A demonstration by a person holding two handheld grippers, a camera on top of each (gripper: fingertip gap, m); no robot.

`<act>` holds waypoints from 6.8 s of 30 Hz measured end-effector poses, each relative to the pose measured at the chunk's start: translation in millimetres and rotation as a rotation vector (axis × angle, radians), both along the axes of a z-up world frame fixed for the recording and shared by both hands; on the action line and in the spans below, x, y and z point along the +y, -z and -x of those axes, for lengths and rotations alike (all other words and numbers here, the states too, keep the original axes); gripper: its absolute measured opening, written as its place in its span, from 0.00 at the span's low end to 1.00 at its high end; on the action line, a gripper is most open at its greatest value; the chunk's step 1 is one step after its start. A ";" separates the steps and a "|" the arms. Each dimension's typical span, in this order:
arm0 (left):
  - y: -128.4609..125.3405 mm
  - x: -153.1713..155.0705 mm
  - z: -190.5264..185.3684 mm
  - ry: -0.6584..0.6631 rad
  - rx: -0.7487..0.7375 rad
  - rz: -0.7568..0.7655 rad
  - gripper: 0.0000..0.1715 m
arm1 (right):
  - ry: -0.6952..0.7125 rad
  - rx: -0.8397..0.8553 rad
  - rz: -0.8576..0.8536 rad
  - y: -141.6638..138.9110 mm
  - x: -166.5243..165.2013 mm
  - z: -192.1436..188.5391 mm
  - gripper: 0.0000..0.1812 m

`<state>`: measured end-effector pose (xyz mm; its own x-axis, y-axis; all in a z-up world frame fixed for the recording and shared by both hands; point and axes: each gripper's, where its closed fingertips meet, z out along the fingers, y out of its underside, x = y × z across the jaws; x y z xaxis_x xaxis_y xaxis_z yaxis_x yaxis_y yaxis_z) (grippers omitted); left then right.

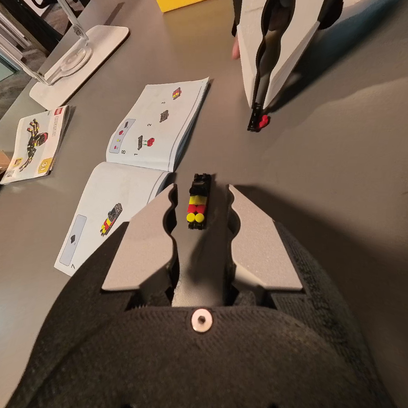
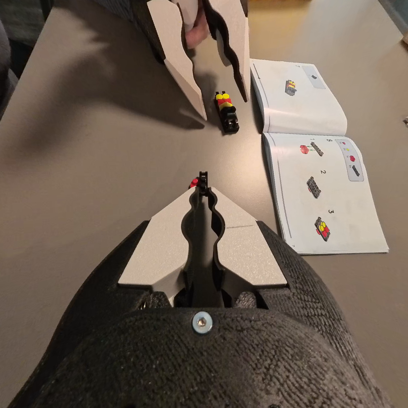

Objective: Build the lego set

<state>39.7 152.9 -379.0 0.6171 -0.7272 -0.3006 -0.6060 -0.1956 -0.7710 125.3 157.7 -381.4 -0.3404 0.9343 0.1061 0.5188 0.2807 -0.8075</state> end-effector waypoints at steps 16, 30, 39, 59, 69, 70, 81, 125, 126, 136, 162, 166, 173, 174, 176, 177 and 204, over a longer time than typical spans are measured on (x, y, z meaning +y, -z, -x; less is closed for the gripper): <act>0.3 0.3 -1.2 0.003 0.002 -0.004 0.25 | -0.006 -0.045 -0.006 6.7 -5.3 -0.3 0.13; -10.1 -30.9 -61.7 0.360 0.132 -0.365 0.23 | 0.026 -0.071 0.032 8.7 -4.4 3.7 0.11; -13.8 -21.9 -70.8 0.403 0.200 -0.517 0.28 | 0.041 -0.057 0.034 6.2 -3.8 7.2 0.07; -8.5 -4.4 -91.4 0.503 0.541 -0.887 0.10 | 0.124 -0.017 0.011 -14.1 6.7 -1.3 0.06; -11.5 -2.6 -97.0 0.500 0.629 -0.992 0.00 | 0.098 -0.026 0.051 -16.0 -1.7 -4.7 0.04; -11.6 -2.8 -97.4 0.503 0.628 -0.995 0.00 | 0.095 -0.020 0.050 -17.0 -2.2 -4.6 0.02; -17.8 11.6 -85.6 0.403 0.532 -0.915 0.05 | 0.124 -0.029 0.025 -11.5 7.5 -12.3 0.05; -57.4 20.5 -56.9 0.284 -0.479 0.006 0.13 | 0.141 0.393 -1.134 -64.6 10.2 36.9 0.07; -57.6 19.2 -57.4 0.294 -0.482 0.009 0.12 | 0.137 0.394 -1.137 -65.0 9.3 36.8 0.07; -59.7 0.4 -66.2 0.436 -0.334 -0.232 0.02 | 0.124 0.594 -0.515 -95.4 -13.8 24.8 0.10; -64.2 48.1 -37.8 0.078 -0.096 -0.562 0.10 | 0.110 -0.117 -0.991 -6.2 13.7 26.9 0.00; -68.6 52.7 -32.9 0.043 -0.143 -0.550 0.13 | 0.121 -0.182 -0.927 1.6 12.0 23.7 0.00; -67.3 53.6 -34.1 0.046 -0.145 -0.538 0.13 | 0.112 -0.186 -0.799 7.5 5.1 21.7 0.01; -67.0 53.3 -34.5 0.048 -0.143 -0.538 0.13 | 0.119 -0.179 -0.763 7.2 4.5 21.4 0.01; -66.3 52.9 -35.4 0.055 -0.140 -0.536 0.13 | 0.133 -0.153 -0.673 6.3 2.4 21.9 0.02; -66.0 52.8 -35.8 0.057 -0.139 -0.536 0.13 | 0.139 -0.138 -0.614 6.0 0.7 22.4 0.02; -66.9 44.9 -44.3 0.108 -0.150 -0.551 0.11 | 0.179 -0.026 0.058 -1.3 -12.3 28.9 0.12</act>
<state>84.0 197.8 -312.1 0.6133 -0.5490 -0.5678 -0.4767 0.3159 -0.8204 96.4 145.4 -380.1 -0.1702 0.9844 0.0437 0.5769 0.1355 -0.8055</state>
